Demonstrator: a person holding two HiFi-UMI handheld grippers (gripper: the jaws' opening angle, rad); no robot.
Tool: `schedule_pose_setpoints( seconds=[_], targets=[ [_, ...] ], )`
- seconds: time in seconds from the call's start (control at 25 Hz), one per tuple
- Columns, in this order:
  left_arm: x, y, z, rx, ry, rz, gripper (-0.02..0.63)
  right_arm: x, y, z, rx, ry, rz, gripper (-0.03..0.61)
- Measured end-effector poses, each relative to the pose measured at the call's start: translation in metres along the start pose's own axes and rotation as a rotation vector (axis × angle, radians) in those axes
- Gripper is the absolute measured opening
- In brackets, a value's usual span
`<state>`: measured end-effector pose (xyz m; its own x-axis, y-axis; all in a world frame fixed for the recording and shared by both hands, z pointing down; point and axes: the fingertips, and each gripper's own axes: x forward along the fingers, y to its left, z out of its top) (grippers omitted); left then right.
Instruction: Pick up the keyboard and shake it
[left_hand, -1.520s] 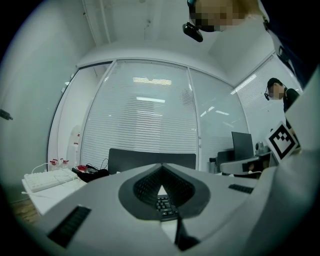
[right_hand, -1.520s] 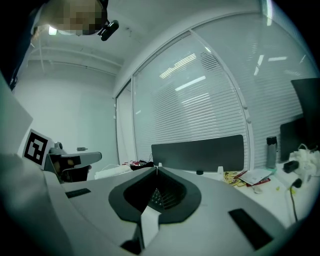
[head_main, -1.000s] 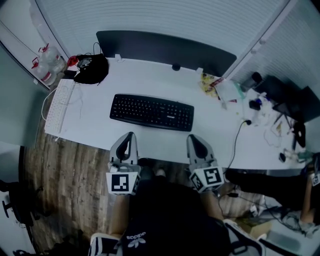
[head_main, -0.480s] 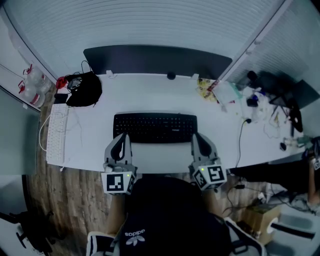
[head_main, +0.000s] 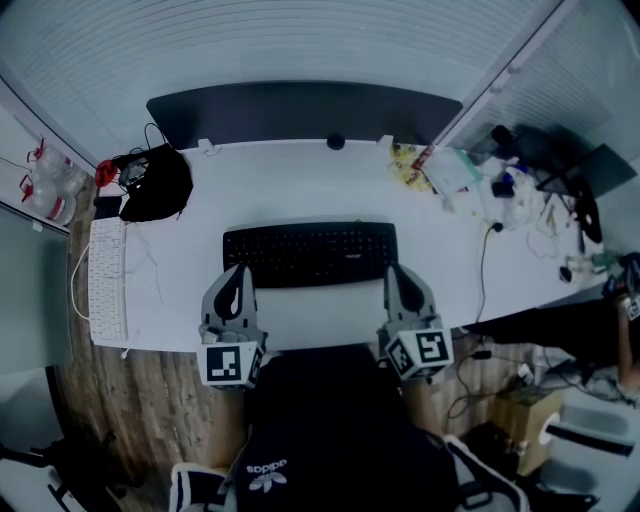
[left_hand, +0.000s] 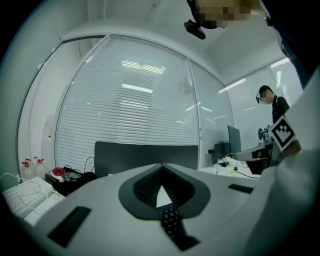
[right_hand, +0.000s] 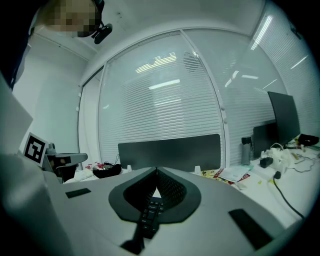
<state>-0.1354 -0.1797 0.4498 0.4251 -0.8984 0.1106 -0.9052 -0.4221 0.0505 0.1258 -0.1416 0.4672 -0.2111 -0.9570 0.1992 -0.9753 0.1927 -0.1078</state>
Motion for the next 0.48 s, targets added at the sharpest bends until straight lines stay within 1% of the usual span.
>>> schedule_pose_setpoints(
  seconds=[0.2,0.36,0.48],
  targets=[
    [0.006,-0.004,0.002,-0.003,0.01,0.003,0.003,0.004,-0.009,-0.006,0.025,0.012,-0.009,0.005],
    [0.006,0.003,-0.005,0.048,0.058,0.032,0.003,0.014,-0.01,-0.004,0.018,0.022,0.036,0.005],
    [0.002,0.005,-0.007,0.05,0.069,0.059,0.003,0.021,-0.013,-0.001,0.005,0.025,0.059,0.005]
  ],
)
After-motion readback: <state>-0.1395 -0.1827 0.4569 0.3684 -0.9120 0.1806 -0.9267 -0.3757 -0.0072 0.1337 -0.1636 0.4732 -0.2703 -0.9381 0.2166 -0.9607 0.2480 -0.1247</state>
